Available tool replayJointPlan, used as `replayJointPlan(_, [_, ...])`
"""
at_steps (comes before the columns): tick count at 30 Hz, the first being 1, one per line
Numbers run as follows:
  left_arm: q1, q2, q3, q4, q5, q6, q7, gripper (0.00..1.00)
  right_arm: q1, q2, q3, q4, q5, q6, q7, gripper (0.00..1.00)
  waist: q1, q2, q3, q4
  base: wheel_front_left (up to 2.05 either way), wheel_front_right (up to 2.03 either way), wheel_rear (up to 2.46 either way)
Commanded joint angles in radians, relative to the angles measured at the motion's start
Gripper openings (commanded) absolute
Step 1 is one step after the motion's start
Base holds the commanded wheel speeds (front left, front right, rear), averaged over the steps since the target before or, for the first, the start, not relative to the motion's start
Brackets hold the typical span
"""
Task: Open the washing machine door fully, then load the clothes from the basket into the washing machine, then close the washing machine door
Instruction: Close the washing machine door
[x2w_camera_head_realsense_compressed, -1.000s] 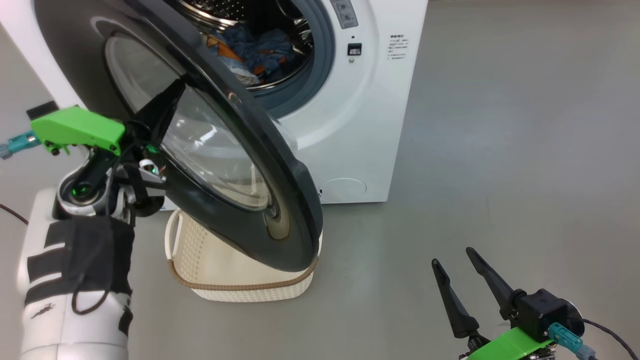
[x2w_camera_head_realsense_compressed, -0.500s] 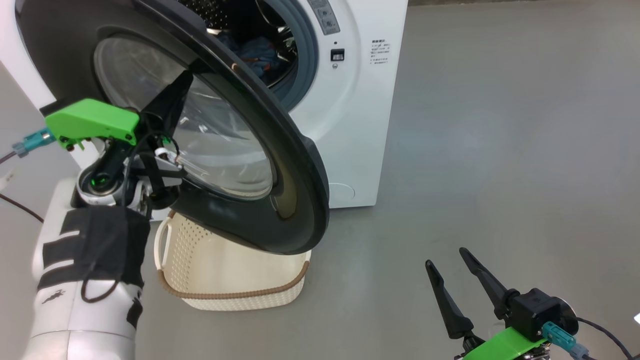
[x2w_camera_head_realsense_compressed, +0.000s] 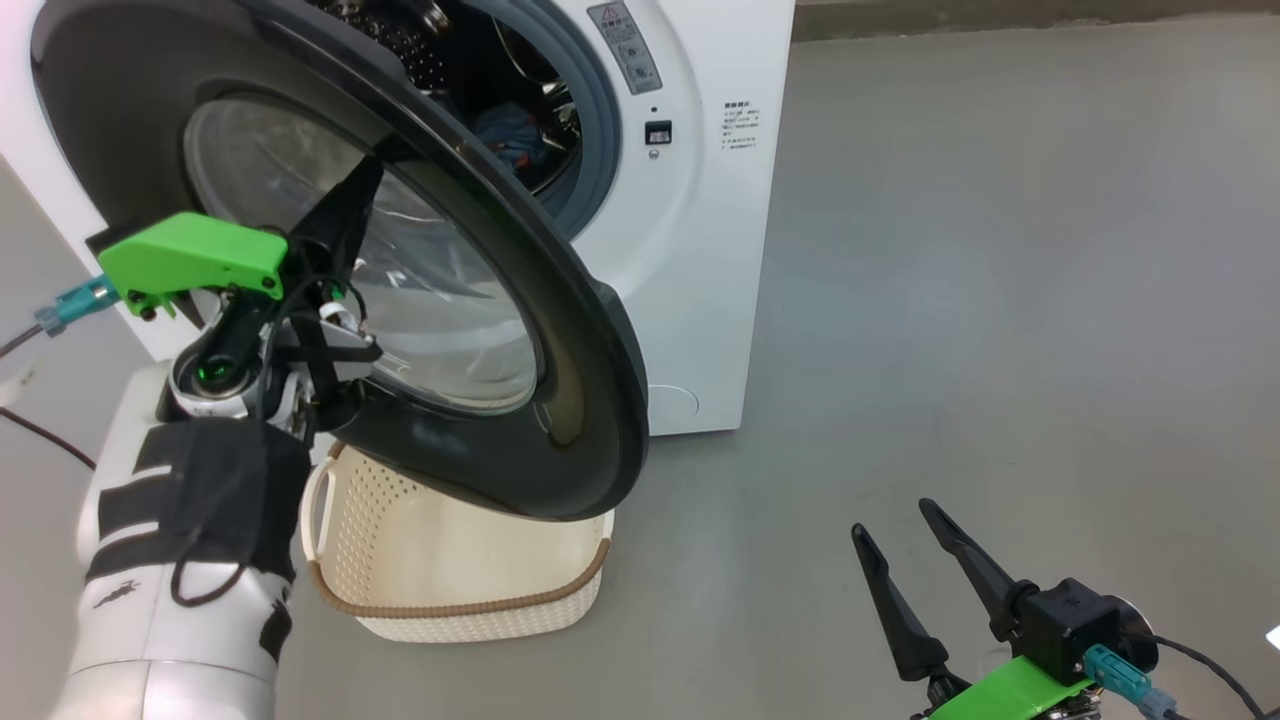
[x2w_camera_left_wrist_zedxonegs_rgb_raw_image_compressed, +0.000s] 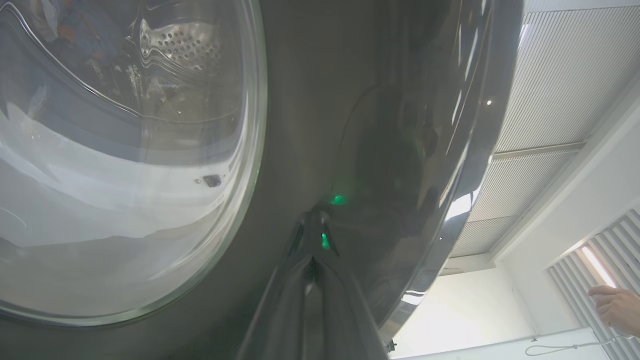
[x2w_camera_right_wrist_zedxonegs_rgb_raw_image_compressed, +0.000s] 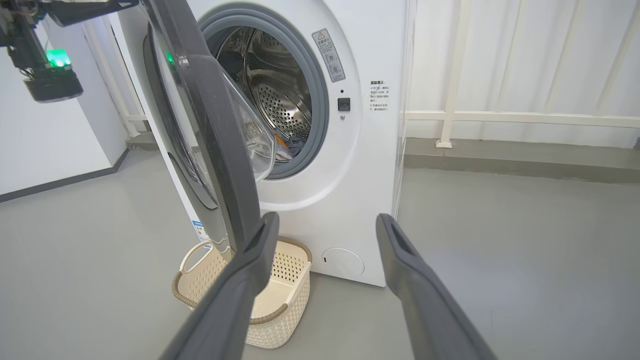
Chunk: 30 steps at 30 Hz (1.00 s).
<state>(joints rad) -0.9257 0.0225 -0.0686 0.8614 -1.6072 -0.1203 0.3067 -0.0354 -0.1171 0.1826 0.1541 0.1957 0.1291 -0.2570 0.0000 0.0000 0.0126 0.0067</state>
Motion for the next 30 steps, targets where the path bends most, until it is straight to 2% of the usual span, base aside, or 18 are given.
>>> replayJointPlan(1, [-0.048,0.028,0.012,-0.024,-0.011,-0.01,-0.006,0.0,-0.014,-0.004,0.026,-0.02,0.012,0.002,-0.005,1.0,0.0,0.0,-0.003,-0.001,0.0,0.0,0.0])
replayJointPlan(14, [-0.043,0.028,-0.018,-0.012,-0.049,-0.01,-0.034,0.0,-0.005,-0.011,0.033,-0.018,0.014,0.002,-0.005,1.0,0.0,0.0,-0.026,-0.015,0.0,0.0,0.0])
replayJointPlan(23, [-0.041,0.028,-0.075,-0.023,-0.102,-0.01,-0.051,0.0,0.001,-0.013,0.036,-0.02,0.014,0.002,-0.005,1.0,0.0,0.0,-0.029,-0.03,0.0,0.0,0.0])
replayJointPlan(30, [-0.041,0.028,-0.115,-0.026,-0.096,-0.01,-0.059,0.0,0.011,-0.01,0.018,-0.023,0.011,0.002,-0.005,1.0,0.0,0.0,-0.026,-0.013,0.0,0.0,0.0])
